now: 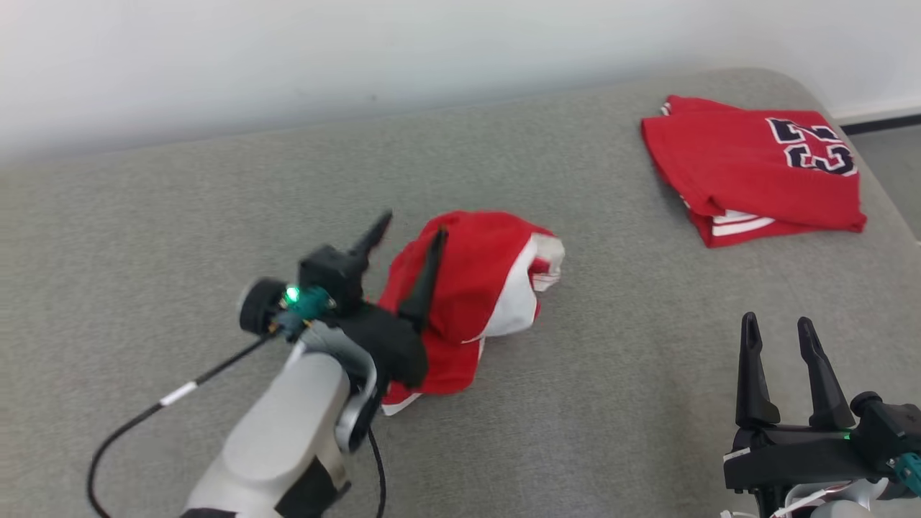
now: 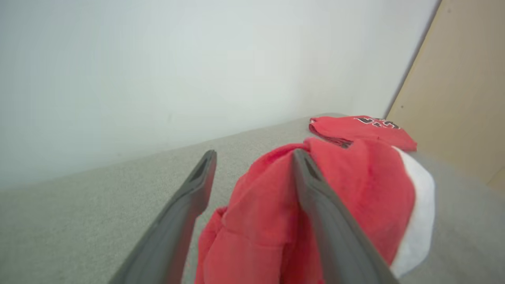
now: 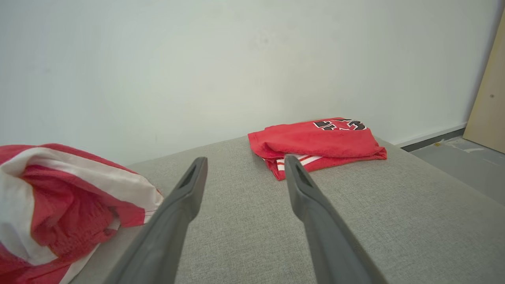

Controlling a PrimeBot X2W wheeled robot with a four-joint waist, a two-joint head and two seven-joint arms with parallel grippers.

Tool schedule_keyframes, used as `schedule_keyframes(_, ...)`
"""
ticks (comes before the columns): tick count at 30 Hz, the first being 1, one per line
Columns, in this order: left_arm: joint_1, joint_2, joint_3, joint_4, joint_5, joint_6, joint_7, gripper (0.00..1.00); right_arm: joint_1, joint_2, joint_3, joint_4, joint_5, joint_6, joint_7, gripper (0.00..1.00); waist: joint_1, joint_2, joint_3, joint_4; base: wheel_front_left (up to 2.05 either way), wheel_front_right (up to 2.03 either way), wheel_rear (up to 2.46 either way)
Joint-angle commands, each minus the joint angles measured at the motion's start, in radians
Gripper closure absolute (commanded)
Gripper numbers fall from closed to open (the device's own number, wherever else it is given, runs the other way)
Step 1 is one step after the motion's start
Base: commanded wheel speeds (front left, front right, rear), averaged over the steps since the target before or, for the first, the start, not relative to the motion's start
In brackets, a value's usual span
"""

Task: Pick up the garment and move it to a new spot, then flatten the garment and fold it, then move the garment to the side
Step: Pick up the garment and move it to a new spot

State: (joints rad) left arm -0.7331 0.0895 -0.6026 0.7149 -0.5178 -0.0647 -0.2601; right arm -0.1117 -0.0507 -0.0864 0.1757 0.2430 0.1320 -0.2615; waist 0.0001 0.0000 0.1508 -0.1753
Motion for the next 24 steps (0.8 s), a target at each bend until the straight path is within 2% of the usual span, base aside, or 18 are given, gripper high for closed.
schedule_keyframes(1,0.023,0.016,0.027,-0.047,0.021,0.008,-0.005,0.00,0.011,0.000,-0.006,-0.004,-0.008,-0.003,-0.004,0.00,-0.0001,0.0000,-0.016,0.033,0.00,0.00,0.00)
schedule_keyframes(5,0.092,0.054,0.109,-0.177,0.065,0.026,-0.005,0.00,0.022,0.000,-0.010,-0.006,-0.014,-0.003,-0.004,0.00,-0.0001,0.0000,-0.032,0.073,0.00,0.00,0.00)
schedule_keyframes(18,0.358,0.154,0.326,-0.387,0.124,0.044,-0.005,0.00,0.060,-0.008,-0.015,-0.014,-0.023,-0.003,0.009,0.00,-0.0001,0.0000,-0.095,0.167,0.00,0.00,0.00)
schedule_keyframes(24,0.493,0.166,0.414,-0.457,0.150,0.056,-0.005,0.00,0.081,-0.015,-0.007,-0.027,-0.021,-0.003,0.021,0.00,-0.0001,0.0000,-0.117,0.195,0.00,0.00,0.00)
